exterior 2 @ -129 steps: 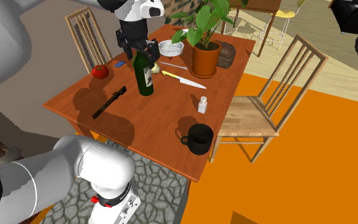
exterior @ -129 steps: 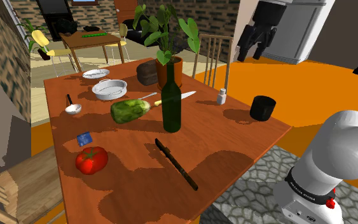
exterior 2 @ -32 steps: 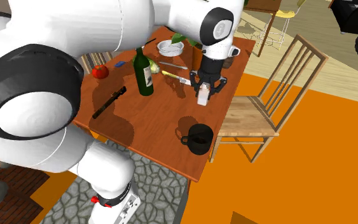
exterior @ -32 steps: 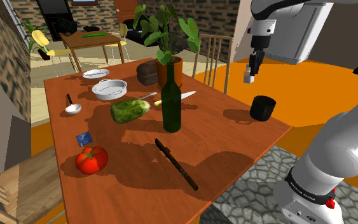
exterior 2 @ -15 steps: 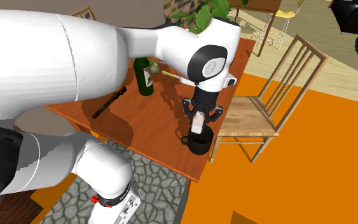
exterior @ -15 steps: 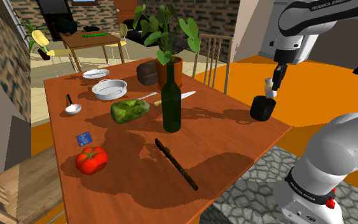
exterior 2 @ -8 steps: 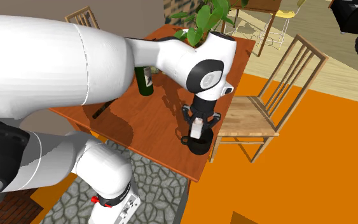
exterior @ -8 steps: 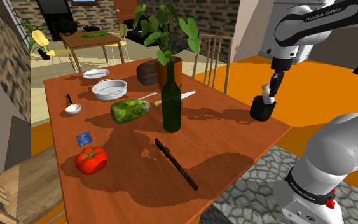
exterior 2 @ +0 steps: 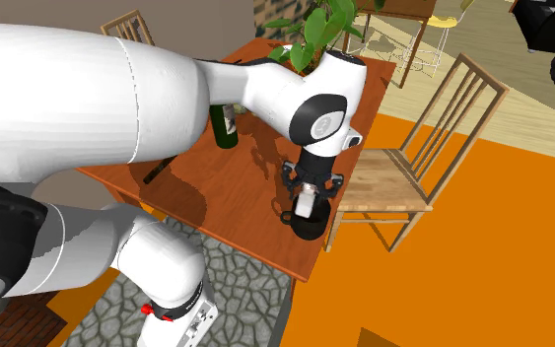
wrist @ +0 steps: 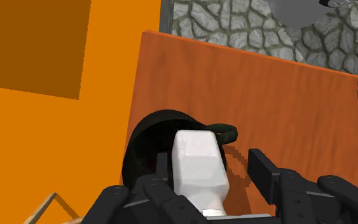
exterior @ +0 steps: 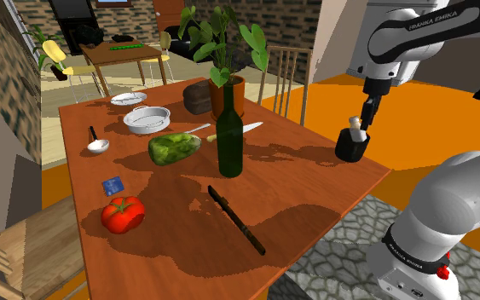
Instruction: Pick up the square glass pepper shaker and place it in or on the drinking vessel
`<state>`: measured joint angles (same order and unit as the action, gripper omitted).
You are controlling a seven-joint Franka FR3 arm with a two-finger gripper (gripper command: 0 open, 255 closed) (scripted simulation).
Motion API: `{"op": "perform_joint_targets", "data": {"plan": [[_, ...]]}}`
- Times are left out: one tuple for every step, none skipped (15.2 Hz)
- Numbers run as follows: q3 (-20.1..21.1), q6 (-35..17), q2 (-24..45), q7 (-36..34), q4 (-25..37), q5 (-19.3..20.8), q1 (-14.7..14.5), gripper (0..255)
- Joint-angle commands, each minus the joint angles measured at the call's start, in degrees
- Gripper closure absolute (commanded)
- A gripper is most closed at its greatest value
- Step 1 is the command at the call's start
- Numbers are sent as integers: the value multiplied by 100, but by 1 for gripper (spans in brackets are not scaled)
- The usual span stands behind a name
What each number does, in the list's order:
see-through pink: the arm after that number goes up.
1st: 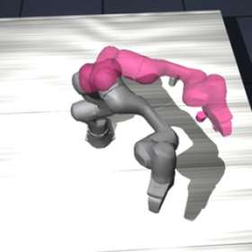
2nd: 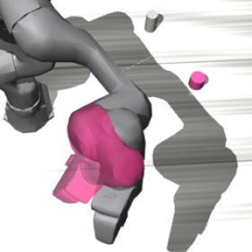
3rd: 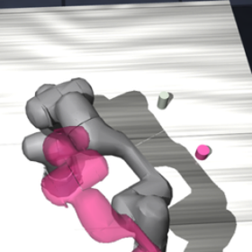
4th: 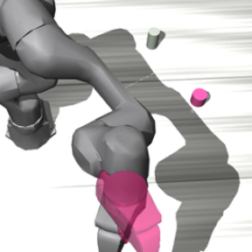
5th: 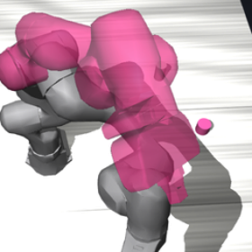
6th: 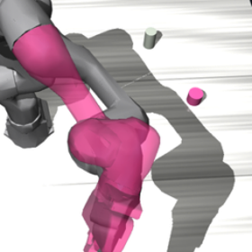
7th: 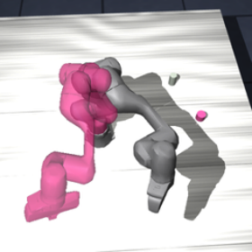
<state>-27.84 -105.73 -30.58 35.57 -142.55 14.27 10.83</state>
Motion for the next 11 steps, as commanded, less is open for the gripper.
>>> {"op": "perform_joint_targets", "data": {"plan": [[0, 0, 0, 0, 0, 0, 0, 0], [0, 0, 0, 0, 0, 0, 0, 0], [0, 0, 0, 0, 0, 0, 0, 0], [0, 0, 0, 0, 0, 0, 0, 0], [0, 0, 0, 0, 0, 0, 0, 0], [38, 195, -19, 5, 178, -31, -14, 0], [73, 388, -28, 12, 362, -62, -29, 0], [105, 577, -28, 20, 551, -93, -46, 0], [130, 724, -21, 28, 705, -118, -58, 0], [130, 724, -21, 27, 705, -118, -58, 0], [130, 724, -23, 27, 704, -118, -58, 0]]}}
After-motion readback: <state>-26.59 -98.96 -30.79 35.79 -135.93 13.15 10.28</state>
